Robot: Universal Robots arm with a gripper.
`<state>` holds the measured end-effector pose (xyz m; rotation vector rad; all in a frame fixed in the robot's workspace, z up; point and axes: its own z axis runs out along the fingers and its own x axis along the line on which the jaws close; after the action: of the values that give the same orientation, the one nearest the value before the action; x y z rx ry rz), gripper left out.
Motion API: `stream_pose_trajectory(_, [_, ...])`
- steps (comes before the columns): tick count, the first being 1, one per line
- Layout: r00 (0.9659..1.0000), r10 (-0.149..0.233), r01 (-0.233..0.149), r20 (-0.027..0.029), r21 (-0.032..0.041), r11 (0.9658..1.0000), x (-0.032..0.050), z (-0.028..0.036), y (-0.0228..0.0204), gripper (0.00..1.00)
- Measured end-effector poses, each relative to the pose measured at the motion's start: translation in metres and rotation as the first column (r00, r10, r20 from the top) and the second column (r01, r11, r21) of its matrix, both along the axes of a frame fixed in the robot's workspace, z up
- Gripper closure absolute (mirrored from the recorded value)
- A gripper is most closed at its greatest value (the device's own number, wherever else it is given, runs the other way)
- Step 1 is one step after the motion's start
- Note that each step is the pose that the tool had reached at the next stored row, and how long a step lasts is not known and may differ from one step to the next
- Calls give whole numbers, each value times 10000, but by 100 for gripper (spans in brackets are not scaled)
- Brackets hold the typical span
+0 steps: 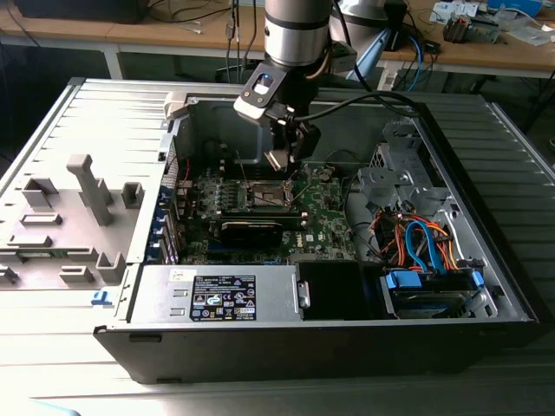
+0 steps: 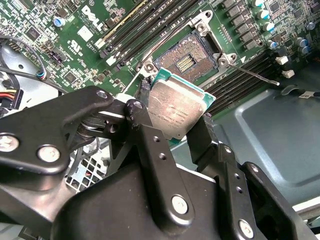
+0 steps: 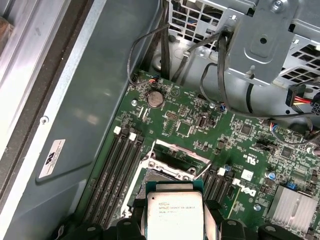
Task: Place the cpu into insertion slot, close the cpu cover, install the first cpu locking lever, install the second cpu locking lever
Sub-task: 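Place the cpu into insertion slot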
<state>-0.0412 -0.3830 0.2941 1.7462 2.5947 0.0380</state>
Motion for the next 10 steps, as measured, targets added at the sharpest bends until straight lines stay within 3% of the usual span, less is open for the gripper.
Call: stream_pose_trajectory(10, [9998, -187, 187, 0, 0, 9998, 0, -7, 0, 45])
